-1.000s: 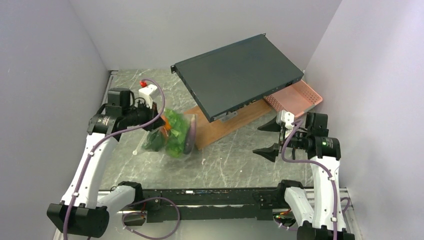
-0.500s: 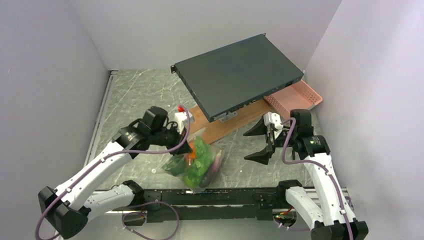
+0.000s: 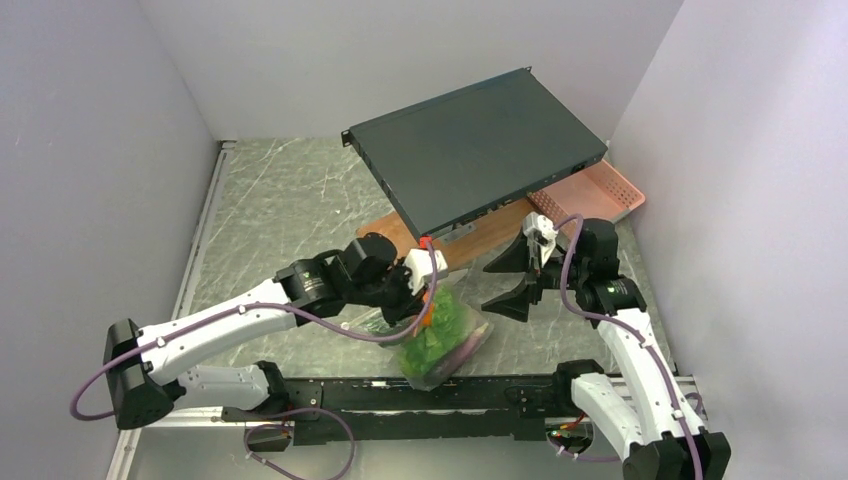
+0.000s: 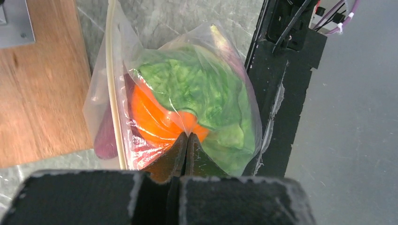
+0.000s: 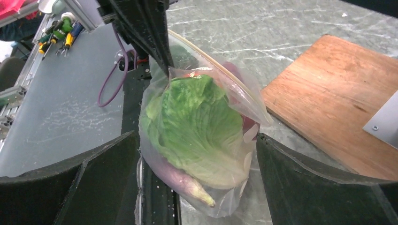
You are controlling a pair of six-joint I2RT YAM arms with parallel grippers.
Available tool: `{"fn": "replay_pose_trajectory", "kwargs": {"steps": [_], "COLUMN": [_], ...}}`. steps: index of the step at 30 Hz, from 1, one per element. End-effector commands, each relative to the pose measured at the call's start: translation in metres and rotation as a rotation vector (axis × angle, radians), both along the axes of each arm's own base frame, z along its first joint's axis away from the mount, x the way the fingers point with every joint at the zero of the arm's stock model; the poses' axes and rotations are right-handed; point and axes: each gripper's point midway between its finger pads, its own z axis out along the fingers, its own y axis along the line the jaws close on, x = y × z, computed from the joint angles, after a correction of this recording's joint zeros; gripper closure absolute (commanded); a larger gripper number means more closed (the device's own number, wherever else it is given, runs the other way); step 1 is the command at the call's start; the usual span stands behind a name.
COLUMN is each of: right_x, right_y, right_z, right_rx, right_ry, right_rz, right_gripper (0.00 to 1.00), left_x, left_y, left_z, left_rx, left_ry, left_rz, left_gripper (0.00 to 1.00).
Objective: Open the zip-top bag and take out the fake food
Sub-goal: Adjust the zipper food storage bag at the center of the board.
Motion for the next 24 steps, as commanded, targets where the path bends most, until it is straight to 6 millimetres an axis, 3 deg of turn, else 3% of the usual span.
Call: {"fn": "replay_pose_trajectory", "kwargs": {"steps": [1,11,15,19,24], "right_x": [0.010,0.022,0.023,0.018,0.019], "right_y": [0.000,-0.010,-0.016,-0.020,-0.020], "right_z": [0.002,-0.006,-0.016,-0.024,-0.029], "right_rx": [0.009,-0.149,-0.229,-0.289,-0.312], "right_ry": [-0.030,-0.319,-0.370,-0.408,-0.403], "right_rz": [-0.044,-0.008,0.023,0.092,0.111], "right_gripper": [0.00,0.01,0.07,0.24,0.53], "left_x": [0.019,0.013,0.012,0.012,0.011], "left_y": [-0.026,-0.056,-0.063,-0.067,-0.069], "left_z": [0.045,0.046,0.047,0.046,0.047], "left_rx": [-0.088,-0.036,-0.034,-0.027,-0.024], "left_ry": [-0.227,-0.307,-0.320,-0.326,-0.335], "left_rz": [-0.034,-0.159,-0.185,-0.197,-0.211], "left_gripper": [1.00,1.00,1.00,1.00,1.00]}}
